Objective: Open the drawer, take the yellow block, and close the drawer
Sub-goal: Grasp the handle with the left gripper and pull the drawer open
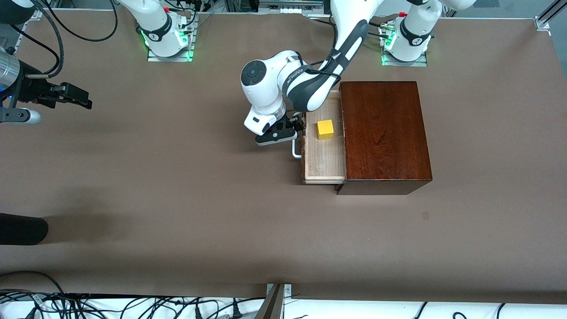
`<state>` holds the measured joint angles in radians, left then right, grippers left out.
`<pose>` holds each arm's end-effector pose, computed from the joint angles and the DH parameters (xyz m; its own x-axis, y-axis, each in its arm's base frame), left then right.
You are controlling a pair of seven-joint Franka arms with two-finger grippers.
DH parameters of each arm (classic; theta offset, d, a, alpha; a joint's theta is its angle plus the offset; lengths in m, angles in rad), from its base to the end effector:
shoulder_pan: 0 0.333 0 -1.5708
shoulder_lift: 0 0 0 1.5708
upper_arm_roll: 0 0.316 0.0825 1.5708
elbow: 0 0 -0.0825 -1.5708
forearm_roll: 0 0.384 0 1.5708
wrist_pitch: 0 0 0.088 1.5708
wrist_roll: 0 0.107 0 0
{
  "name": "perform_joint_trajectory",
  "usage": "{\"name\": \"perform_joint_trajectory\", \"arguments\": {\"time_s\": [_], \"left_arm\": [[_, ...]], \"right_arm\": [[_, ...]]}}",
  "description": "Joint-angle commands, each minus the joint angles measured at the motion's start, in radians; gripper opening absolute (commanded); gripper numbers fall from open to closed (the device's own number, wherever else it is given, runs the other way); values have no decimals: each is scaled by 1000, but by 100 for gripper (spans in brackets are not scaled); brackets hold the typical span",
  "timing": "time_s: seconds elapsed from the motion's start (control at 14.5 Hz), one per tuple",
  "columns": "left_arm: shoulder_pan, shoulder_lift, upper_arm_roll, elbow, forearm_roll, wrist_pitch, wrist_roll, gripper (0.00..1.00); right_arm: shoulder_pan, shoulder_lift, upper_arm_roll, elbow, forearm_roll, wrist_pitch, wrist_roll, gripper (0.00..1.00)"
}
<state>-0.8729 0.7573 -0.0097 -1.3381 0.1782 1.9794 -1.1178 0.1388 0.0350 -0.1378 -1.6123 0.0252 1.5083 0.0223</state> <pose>0.4711 -0.5528 0.2694 0.9857 0.1491 0.0792 0.1608 -0.9717 -0.1728 0.5549 0.0046 0.5809 0.9901 -0.0203 -0.1386 -0.0229 -0.9996 -0.0172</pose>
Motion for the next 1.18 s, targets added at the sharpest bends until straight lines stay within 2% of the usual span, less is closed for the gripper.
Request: {"name": "perform_joint_trajectory", "arguments": {"time_s": [0.0,0.21,0.62,0.83,1.11], "left_arm": [[-32,68,-35,68,-86,127,-62,100],[-25,17,-33,39,-72,77,-59,100],[-26,8,-33,25,-71,53,-60,100],[-25,-4,-33,25,-69,-13,-59,100],[-25,-18,-33,30,-71,-34,-59,100]], "right_arm": [[-2,-3,0,0,-2,-5,-12,100],[-2,-3,0,0,-2,-7,-10,100],[-2,3,0,0,-2,-7,-5,100],[-2,3,0,0,-2,-7,-5,100],[-2,3,0,0,-2,-7,-5,100]]}}
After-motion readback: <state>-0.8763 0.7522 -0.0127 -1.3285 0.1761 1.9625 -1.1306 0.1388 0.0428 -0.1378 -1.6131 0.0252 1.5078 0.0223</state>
